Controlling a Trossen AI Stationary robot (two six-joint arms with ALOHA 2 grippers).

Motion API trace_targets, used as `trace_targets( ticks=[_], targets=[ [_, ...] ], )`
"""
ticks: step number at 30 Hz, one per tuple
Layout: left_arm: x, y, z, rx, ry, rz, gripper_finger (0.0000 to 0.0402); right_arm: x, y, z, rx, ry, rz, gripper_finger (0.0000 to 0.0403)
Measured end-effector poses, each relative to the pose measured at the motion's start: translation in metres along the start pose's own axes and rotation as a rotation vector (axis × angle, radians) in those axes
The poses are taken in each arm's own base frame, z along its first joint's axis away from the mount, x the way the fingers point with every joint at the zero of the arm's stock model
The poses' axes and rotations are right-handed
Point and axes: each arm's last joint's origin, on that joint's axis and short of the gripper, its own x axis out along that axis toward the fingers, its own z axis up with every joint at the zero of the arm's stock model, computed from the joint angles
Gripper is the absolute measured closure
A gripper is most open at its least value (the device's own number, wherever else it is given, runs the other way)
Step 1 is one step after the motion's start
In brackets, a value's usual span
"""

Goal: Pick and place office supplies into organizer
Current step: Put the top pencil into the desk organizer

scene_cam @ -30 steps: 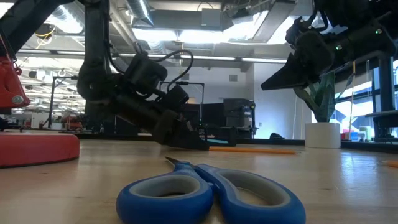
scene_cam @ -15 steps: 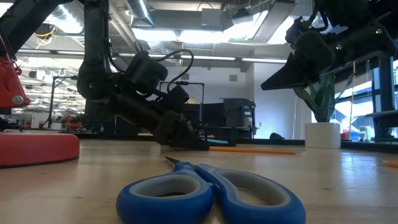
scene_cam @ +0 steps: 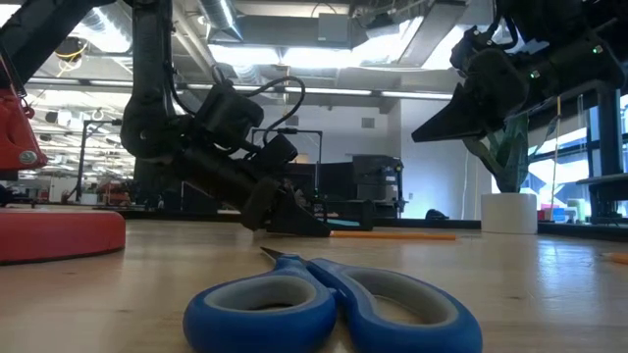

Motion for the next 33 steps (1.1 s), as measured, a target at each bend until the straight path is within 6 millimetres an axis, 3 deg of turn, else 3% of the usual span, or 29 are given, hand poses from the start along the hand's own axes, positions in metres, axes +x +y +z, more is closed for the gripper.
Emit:
trace_targets(
  ticks=[8,17,26,33],
  targets=[
    [-0.001,0.0,0.002,0.003,-0.016,-0.001,0.0393,0.0,0.0,0.0,-0.002,0.003,-0.001,0.0396],
    [-0.013,-0.001,0.02,0.016,0.002,-0.016,0.0394,0.0,0.0,-0.001,-0.003,0.005,-0.001,0.0396],
    [-0.035,-0.001,0.052,0.099,-0.014,-0.001,0.0395,0.0,0.0,-0.001,-0.004,0.008,-0.001,0.0396],
    [-0.066,0.001,0.078,0.188,0.046,0.1,0.0395,0.0,0.0,-0.001,-0.005,0.01,-0.002,0.0396]
  ],
)
